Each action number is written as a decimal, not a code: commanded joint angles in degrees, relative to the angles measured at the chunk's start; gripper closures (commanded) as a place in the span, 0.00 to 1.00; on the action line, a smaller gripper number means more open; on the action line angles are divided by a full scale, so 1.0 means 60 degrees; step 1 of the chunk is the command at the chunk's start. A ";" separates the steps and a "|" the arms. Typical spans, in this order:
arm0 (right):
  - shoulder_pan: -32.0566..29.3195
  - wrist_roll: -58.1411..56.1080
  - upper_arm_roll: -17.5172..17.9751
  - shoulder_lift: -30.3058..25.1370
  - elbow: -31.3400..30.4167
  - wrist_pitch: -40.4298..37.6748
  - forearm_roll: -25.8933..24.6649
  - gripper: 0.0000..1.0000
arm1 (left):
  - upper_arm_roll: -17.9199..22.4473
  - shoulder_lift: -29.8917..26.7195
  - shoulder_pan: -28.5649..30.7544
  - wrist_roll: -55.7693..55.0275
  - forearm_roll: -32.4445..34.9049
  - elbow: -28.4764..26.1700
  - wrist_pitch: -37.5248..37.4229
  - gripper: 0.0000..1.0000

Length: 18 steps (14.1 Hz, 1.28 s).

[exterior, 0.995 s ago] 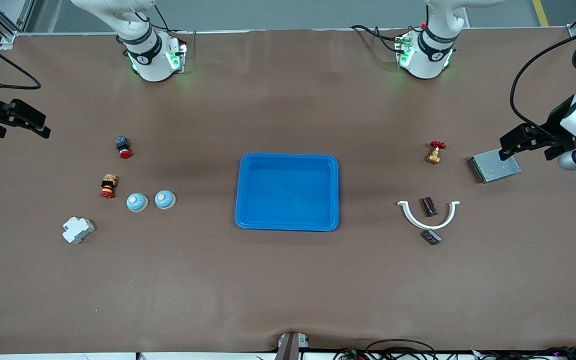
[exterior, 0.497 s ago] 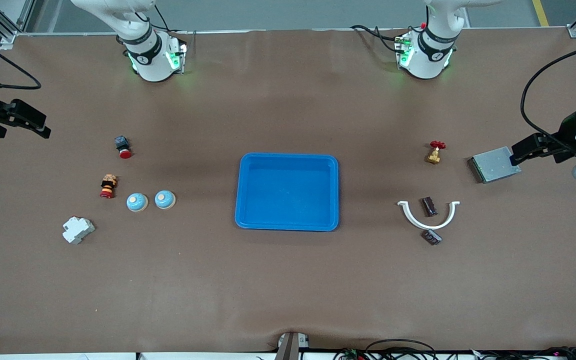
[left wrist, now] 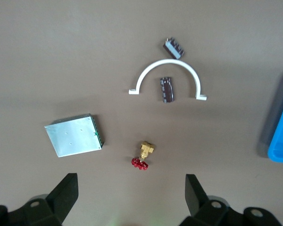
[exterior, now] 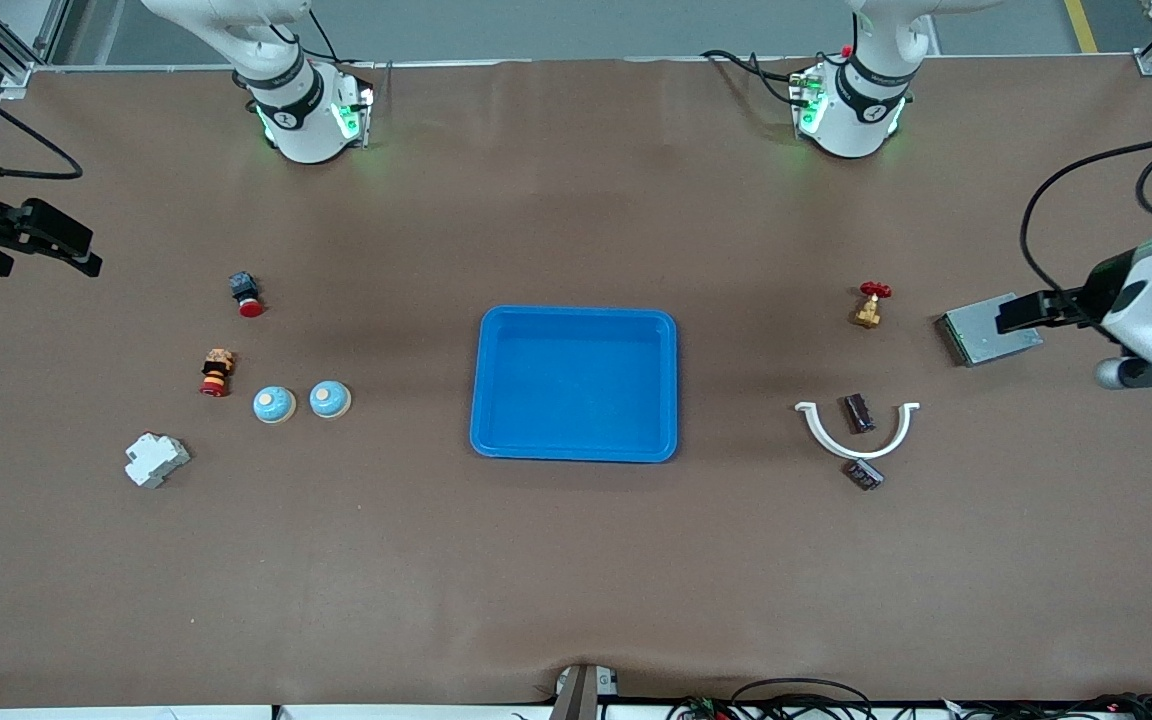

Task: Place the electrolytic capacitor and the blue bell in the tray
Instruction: 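Move the right gripper to a bell while the left gripper nears a capacitor, then grasp a bell with the right gripper while the left gripper grasps a capacitor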

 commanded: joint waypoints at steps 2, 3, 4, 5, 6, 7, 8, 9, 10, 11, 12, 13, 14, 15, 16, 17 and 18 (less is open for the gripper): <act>-0.0101 0.0043 0.0080 0.0097 -0.0343 0.0323 -0.0004 0.00 | -0.0235 -0.0039 -0.0109 -0.0022 -0.0115 -0.1067 0.1204 0.00; -0.0115 0.0044 0.0094 0.0097 -0.0591 0.0543 0.0010 0.00 | -0.0308 0.0078 -0.0124 -0.0052 -0.0115 -0.1286 0.1512 0.00; -0.0072 0.0058 0.0094 0.0083 -0.0869 0.0704 0.0010 0.00 | -0.0367 0.0166 -0.0124 -0.0066 -0.0115 -0.1492 0.1849 0.00; -0.0057 0.0131 0.0094 0.0083 -0.1307 0.1098 0.0010 0.00 | -0.0484 0.0254 -0.0124 -0.0081 -0.0115 -0.1740 0.2186 0.00; -0.0042 0.0305 0.0123 0.0097 -0.1805 0.1711 0.0010 0.00 | -0.0557 0.0342 -0.0124 -0.0226 -0.0115 -0.2033 0.2595 0.00; -0.0042 0.0336 0.0138 0.0112 -0.2390 0.2413 0.0010 0.00 | -0.0689 0.0430 -0.0124 -0.0518 -0.0115 -0.2311 0.3020 0.00; 0.0016 0.0337 0.0153 0.0141 -0.3048 0.3290 0.0010 0.00 | -0.0849 0.0619 -0.0124 -0.1014 -0.0115 -0.2532 0.3401 0.00; 0.0103 0.0337 0.0153 0.0257 -0.3620 0.4082 0.0010 0.00 | -0.0953 0.0795 -0.0124 -0.1570 -0.0115 -0.2621 0.3652 0.00; 0.0075 0.0337 0.0153 0.0505 -0.4003 0.4713 0.0010 0.00 | -0.1012 0.1029 -0.0153 -0.1967 -0.0071 -0.2607 0.3799 0.00; 0.0061 0.0337 0.0153 0.0870 -0.4152 0.5010 0.0010 0.00 | -0.1041 0.1234 -0.0240 -0.2188 -0.0027 -0.2607 0.3975 0.00; 0.0060 0.0337 0.0153 0.1251 -0.4168 0.5201 0.0010 0.00 | -0.1042 0.1410 -0.0299 -0.2321 0.0002 -0.2607 0.4136 0.00; 0.0060 0.0337 0.0153 0.1544 -0.4212 0.5508 0.0010 0.00 | -0.1042 0.1615 -0.0314 -0.2395 0.0031 -0.2607 0.4326 0.00; 0.0031 0.0322 0.0153 0.1750 -0.4357 0.5917 0.0010 0.00 | -0.1027 0.1791 -0.0314 -0.2439 0.0046 -0.2607 0.4575 0.00; -0.0012 0.0206 0.0138 0.1999 -0.4547 0.6385 0.0010 0.00 | -0.1012 0.1938 -0.0285 -0.2440 0.0046 -0.2607 0.4708 0.00; -0.0114 0.0176 0.0138 0.2234 -0.4824 0.6984 -0.0004 0.00 | -0.0998 0.2055 -0.0256 -0.2425 0.0061 -0.2593 0.4854 0.00; -0.0202 0.0161 0.0138 0.2468 -0.5103 0.7628 -0.0033 0.00 | -0.0983 0.2230 -0.0241 -0.2440 0.0133 -0.2592 0.5073 0.00; -0.0232 0.0146 0.0138 0.2746 -0.5323 0.8316 -0.0063 0.00 | -0.0939 0.2406 -0.0212 -0.2469 0.0250 -0.2592 0.5220 0.00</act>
